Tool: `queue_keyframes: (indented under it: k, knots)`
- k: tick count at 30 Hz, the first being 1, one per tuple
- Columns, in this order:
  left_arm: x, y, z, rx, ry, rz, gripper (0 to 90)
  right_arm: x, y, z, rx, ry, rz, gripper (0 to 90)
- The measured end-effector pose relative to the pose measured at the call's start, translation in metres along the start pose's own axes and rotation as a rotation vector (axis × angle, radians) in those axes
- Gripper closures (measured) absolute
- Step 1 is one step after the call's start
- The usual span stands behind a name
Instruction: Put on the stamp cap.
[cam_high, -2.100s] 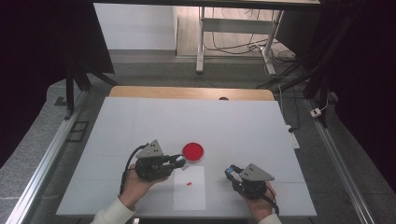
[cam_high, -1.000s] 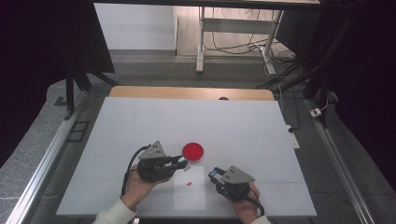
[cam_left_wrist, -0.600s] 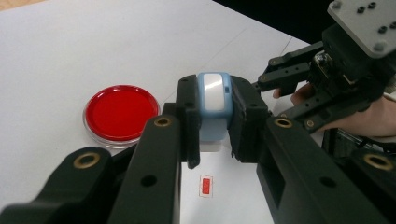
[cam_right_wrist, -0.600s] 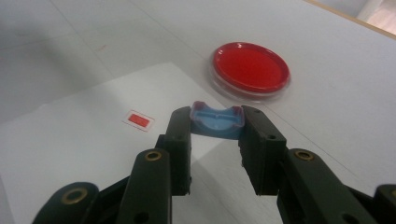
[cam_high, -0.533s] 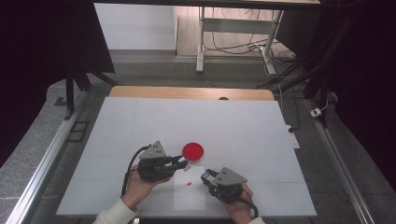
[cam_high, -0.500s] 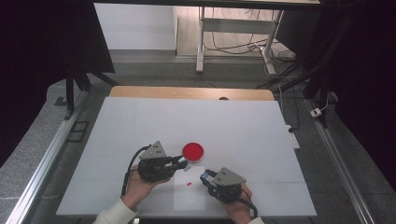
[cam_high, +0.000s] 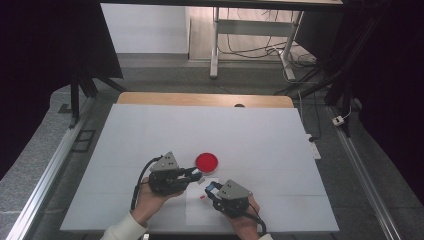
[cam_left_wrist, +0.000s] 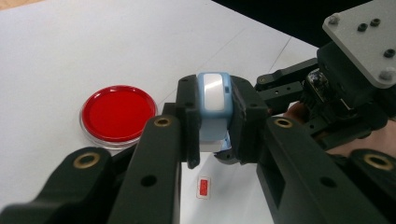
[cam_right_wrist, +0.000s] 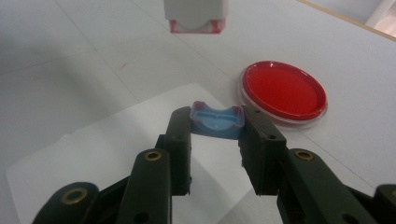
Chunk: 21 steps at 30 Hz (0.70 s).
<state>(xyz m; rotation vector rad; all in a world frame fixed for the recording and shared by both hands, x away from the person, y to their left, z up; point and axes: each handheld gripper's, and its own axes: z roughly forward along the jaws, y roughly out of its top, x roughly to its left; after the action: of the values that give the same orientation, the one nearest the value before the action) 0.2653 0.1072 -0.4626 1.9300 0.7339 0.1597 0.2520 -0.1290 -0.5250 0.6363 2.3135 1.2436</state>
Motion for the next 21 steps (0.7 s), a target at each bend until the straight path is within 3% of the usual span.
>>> queue_keyframes:
  k: [21]
  knots:
    - [-0.007, -0.003, 0.012, 0.023, 0.007, 0.010, 75.4, 0.011, 0.005, 0.007, -0.027, -0.015, 0.001, 64.4]
